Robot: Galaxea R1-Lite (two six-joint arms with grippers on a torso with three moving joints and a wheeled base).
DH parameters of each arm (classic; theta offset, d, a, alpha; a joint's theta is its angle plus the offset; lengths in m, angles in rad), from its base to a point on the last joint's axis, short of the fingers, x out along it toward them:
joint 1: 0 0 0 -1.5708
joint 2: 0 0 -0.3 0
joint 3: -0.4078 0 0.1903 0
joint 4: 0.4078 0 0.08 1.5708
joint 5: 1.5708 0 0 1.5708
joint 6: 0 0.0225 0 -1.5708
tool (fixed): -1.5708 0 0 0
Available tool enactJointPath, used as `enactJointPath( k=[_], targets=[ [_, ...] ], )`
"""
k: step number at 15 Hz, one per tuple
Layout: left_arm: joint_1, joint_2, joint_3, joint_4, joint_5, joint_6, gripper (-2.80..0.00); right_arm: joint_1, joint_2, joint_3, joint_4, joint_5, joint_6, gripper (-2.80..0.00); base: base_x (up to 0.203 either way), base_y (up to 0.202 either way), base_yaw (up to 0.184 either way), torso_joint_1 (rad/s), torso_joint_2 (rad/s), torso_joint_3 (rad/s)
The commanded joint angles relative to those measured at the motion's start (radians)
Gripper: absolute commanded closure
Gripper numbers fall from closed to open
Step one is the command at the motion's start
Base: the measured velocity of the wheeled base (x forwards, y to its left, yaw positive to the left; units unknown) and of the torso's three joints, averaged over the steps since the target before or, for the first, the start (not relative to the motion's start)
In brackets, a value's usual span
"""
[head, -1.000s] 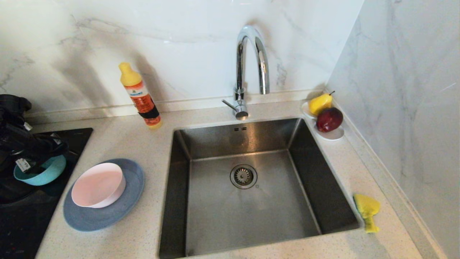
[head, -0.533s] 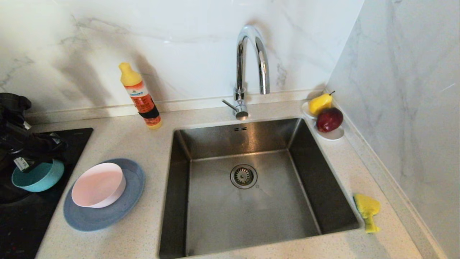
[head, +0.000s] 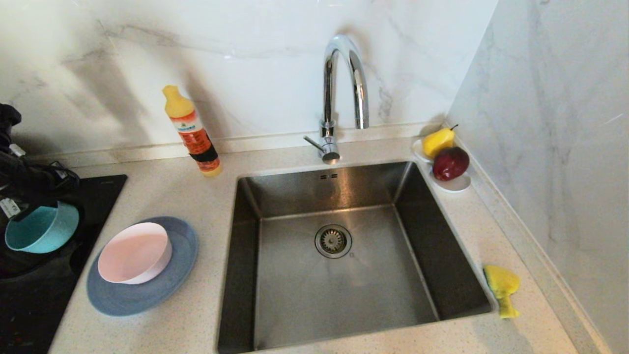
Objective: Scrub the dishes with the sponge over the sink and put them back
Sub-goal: Place the bowl on the bowl
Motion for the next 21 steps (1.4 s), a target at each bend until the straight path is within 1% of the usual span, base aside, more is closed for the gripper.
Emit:
enactJointPath(
  k=[1,2,4,5,6,7,9,10,12,14,15,17,21],
  targets=[
    [-0.024,-0.125,-0.001,0.046,-0.001,0.001,0.0,0.0,0.001,0.0,0.001,0.0,0.0,0.0,0.0,0.0,0.0,0.0,0.0,0.0],
    [-0.055,-0.172,0.001,0.093,-0.003,0.002,0.0,0.0,0.001,0.0,0.001,0.0,0.0,0.0,0.0,0.0,0.0,0.0,0.0,0.0],
    [-0.167,-0.243,0.023,0.184,-0.003,-0.001,0.0,0.0,0.001,0.0,0.001,0.0,0.0,0.0,0.0,0.0,0.0,0.0,0.0,0.0],
    [-0.22,-0.278,0.063,0.202,0.0,-0.01,0.0,0.0,0.001,0.0,0.001,0.0,0.0,0.0,0.0,0.0,0.0,0.0,0.0,0.0],
    [-0.269,-0.303,0.112,0.208,0.006,-0.027,0.0,0.0,0.001,0.0,0.001,0.0,0.0,0.0,0.0,0.0,0.0,0.0,0.0,0.0],
    [-0.303,-0.322,0.155,0.21,0.012,-0.046,0.0,0.0,0.001,0.0,0.001,0.0,0.0,0.0,0.0,0.0,0.0,0.0,0.0,0.0],
    [-0.352,-0.347,0.255,0.183,0.025,-0.076,0.0,0.0,0.001,0.0,0.001,0.0,0.0,0.0,0.0,0.0,0.0,0.0,0.0,0.0],
    [-0.367,-0.357,0.312,0.143,0.035,-0.082,0.0,0.0,0.001,0.0,0.001,0.0,0.0,0.0,0.0,0.0,0.0,0.0,0.0,0.0],
    [-0.389,-0.37,0.457,0.021,0.075,-0.088,0.0,0.0,0.001,0.0,0.001,0.0,0.001,0.0,0.0,0.0,0.0,0.0,0.0,0.0],
    [-0.402,-0.372,0.556,-0.077,0.098,-0.091,0.0,0.0,0.001,0.0,0.001,0.0,0.0,0.0,0.0,0.0,0.0,0.0,0.0,0.0],
    [-0.405,-0.366,0.575,-0.102,0.103,-0.092,0.0,0.0,0.001,0.0,0.001,0.0,0.0,0.0,0.0,0.0,0.0,0.0,0.0,0.0],
    [-0.407,-0.365,0.582,-0.117,0.104,-0.092,0.0,0.0,0.001,0.0,0.001,0.0,0.0,0.0,0.0,0.0,0.0,0.0,0.0,0.0],
    [-0.411,-0.344,0.586,-0.123,0.104,-0.099,0.0,0.0,0.001,0.0,0.001,0.0,0.0,0.0,0.0,0.0,0.0,0.0,0.0,0.0]
  ],
)
